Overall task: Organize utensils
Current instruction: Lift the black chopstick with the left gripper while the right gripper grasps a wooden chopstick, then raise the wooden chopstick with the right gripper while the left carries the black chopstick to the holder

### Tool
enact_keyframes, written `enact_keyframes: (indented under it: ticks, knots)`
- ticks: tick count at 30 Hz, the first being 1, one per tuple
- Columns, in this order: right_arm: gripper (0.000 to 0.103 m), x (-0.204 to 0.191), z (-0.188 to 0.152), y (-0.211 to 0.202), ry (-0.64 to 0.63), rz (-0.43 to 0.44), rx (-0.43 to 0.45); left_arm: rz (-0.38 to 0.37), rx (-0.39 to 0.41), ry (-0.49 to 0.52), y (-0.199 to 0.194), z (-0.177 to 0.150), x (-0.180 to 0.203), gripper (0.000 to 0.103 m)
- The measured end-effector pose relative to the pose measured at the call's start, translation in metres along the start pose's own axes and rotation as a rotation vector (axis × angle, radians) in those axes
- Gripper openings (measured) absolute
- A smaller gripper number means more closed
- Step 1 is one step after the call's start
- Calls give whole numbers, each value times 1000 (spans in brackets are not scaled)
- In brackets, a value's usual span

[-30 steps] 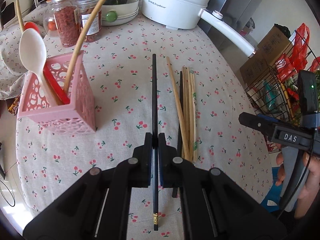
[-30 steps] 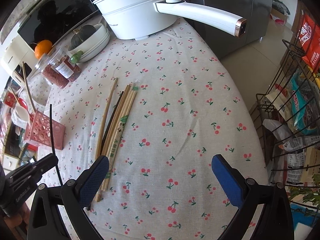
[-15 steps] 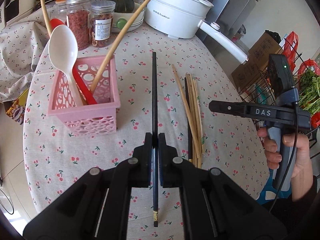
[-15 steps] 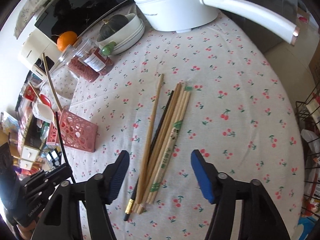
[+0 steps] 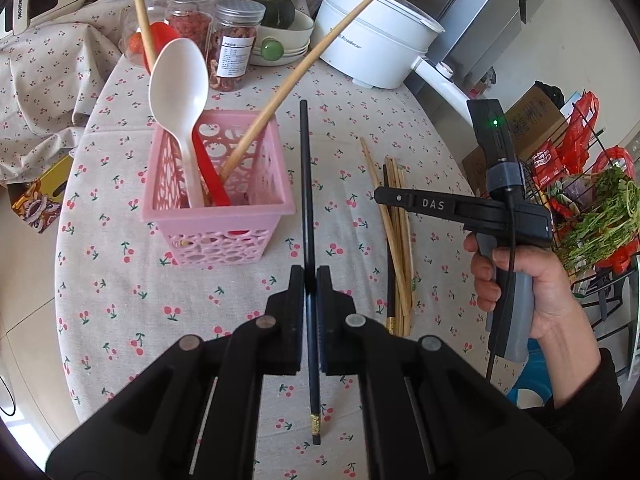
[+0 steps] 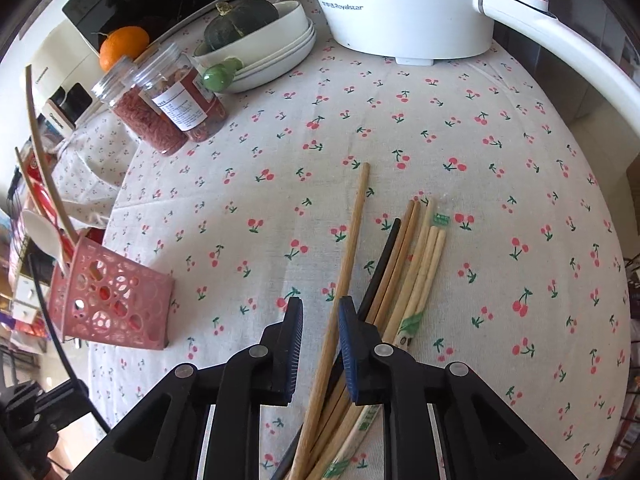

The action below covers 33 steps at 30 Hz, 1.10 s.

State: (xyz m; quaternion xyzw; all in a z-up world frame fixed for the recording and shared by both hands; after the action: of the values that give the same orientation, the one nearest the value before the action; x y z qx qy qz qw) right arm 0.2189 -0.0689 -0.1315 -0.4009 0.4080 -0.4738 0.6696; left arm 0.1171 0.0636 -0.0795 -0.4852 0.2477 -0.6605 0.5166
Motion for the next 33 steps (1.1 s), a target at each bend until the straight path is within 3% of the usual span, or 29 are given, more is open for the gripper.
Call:
enact_keyframes:
  ticks: [7, 15, 33]
  knots:
    - [14, 0, -2, 17, -13, -44, -36, 16, -21, 13, 8, -4, -1, 7]
    - [7, 1, -17, 1, -5, -14, -31, 30, 5, 22, 3, -8, 2, 6]
    - [7, -15, -52, -133, -125, 34, 326, -4, 197, 107, -57, -10, 20, 6]
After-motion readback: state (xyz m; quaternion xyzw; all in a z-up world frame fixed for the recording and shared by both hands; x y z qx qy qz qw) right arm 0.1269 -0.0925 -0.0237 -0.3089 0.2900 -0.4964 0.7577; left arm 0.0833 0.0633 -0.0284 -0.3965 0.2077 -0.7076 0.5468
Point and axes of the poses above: each gripper's, at about its wrist camera, not at the fingertips, and y roughly the way its jaws point, x to its right, z to its top, the point moved 4 cm from there along y, roughly the way its jaws point, and after that the axes turned 7 degrees about -y, right-handed, at the moved point
